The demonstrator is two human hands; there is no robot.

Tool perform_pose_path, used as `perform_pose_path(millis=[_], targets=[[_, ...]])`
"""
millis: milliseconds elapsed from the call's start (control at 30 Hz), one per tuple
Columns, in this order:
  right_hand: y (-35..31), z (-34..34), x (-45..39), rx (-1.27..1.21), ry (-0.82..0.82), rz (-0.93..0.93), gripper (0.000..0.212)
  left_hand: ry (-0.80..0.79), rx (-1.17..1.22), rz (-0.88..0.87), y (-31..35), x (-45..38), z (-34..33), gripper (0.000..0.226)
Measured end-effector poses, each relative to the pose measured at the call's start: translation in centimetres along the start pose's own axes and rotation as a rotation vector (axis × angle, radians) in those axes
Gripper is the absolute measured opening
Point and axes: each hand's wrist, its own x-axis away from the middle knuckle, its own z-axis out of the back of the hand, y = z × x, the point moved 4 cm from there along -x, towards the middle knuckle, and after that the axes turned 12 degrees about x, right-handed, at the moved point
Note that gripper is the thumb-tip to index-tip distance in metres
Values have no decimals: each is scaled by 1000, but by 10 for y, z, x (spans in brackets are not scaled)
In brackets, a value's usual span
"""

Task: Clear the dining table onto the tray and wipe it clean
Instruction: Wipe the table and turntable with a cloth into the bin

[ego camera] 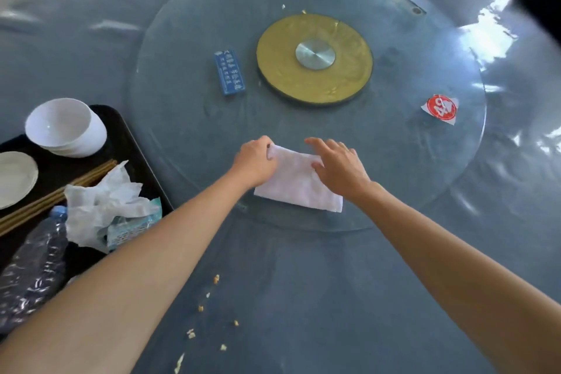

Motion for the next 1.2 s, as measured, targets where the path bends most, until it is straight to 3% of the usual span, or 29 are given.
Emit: perform_pose_path(millis=[67,167,267,400,600,667,767,967,1067,1200], targets=[[-11,-10,-6,76,62,-8,55,56,-105,1,-18,1,-5,45],[-34,-31,5,94,50,156,51,155,-266,36,-52,16,-12,56],[-45,-51,15,142,-4,183,50,254,-289,37,-86,27,-18,55],[-56,-60,26,161,40,168,50,385,-257,-3,-103,26,-20,52],[-74,-66,49,161,249,130,32,460,-242,-39,-112,16,-12,50],[-77,-61,36,146,197,222,37,456,-253,-56,-116,10,-3,49],[-68,-39,3,13,74,188,23,430,-277,-75,-124,0,15,50],[-12,32,-129,88,387,28,37,374,-333,-61,-138,-22,56,54],[6,46,-208,139,406,-83,40,412,-278,70,-137,-30,55,56],[2,40,-282,151,384,-146,37,535,-277,73,-139,-39,59,53]])
